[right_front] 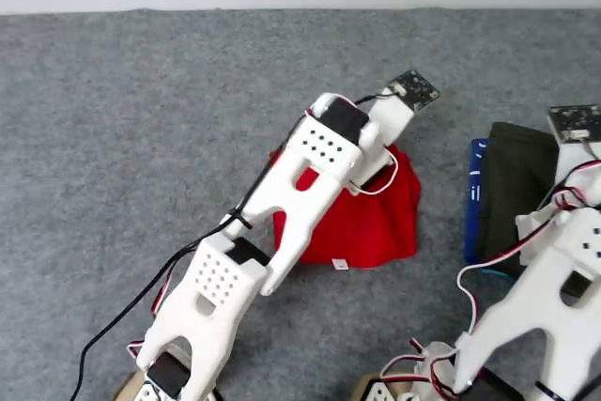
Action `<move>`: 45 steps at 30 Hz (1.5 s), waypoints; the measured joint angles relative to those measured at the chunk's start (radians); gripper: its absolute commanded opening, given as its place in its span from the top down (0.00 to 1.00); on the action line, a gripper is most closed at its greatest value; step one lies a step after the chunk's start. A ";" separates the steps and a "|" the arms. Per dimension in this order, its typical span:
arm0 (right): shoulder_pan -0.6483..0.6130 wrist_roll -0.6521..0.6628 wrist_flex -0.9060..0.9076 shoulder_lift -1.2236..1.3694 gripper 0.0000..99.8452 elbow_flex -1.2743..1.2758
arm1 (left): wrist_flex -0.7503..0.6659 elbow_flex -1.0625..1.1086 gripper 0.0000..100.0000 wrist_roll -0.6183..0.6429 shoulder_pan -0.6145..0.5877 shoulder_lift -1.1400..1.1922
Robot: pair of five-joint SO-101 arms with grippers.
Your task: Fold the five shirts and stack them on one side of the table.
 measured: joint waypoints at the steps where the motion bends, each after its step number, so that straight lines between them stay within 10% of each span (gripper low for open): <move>1: 0.000 0.000 -0.006 0.000 0.99 0.000 | -0.020 0.000 0.99 0.000 0.002 0.020; 16: 0.000 0.000 -0.011 0.000 0.99 0.000 | -0.344 0.000 0.98 0.000 0.130 0.083; 29: 0.000 0.000 -0.011 0.000 0.99 0.000 | -0.157 -0.172 0.98 0.000 0.068 0.083; 45: 0.000 0.000 -0.011 0.000 0.99 0.000 | -0.295 -0.278 0.98 0.000 0.058 0.322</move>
